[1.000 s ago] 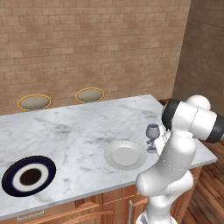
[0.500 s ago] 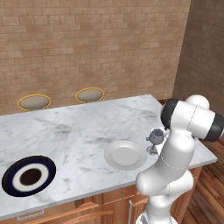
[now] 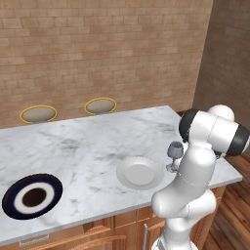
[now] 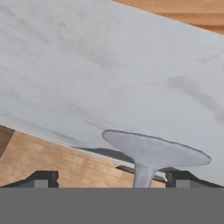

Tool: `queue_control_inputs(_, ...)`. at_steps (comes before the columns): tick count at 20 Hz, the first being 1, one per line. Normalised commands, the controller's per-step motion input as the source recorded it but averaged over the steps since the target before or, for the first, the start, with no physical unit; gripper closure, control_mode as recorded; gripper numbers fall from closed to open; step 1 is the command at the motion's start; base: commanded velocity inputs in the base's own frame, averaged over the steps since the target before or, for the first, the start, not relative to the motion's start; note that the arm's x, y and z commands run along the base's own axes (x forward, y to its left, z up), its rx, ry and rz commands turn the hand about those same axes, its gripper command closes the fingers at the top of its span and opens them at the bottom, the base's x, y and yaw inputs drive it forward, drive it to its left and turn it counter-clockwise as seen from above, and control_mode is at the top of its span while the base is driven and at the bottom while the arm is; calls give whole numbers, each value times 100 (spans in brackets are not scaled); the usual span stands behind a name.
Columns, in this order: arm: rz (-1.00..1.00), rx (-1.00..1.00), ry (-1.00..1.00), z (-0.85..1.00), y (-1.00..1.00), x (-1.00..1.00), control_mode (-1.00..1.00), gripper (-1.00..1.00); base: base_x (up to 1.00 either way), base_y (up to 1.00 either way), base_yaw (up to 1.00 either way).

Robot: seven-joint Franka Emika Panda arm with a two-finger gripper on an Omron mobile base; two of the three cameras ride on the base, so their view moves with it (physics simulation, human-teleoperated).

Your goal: Retrieve the wine glasses from the counter and place one next to each plate.

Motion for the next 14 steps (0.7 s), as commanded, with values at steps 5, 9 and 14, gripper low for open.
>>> queue_control_inputs(5, -15, 0, 1, 0, -34, 0, -100, -100, 0, 0, 0)
queue_control_inputs(9, -1, 0, 0, 0, -6, -8, -100, -100, 0, 0, 0)
queue_control_inputs(14, 0, 0, 0, 2, 1, -6, -100, -100, 0, 0, 0)
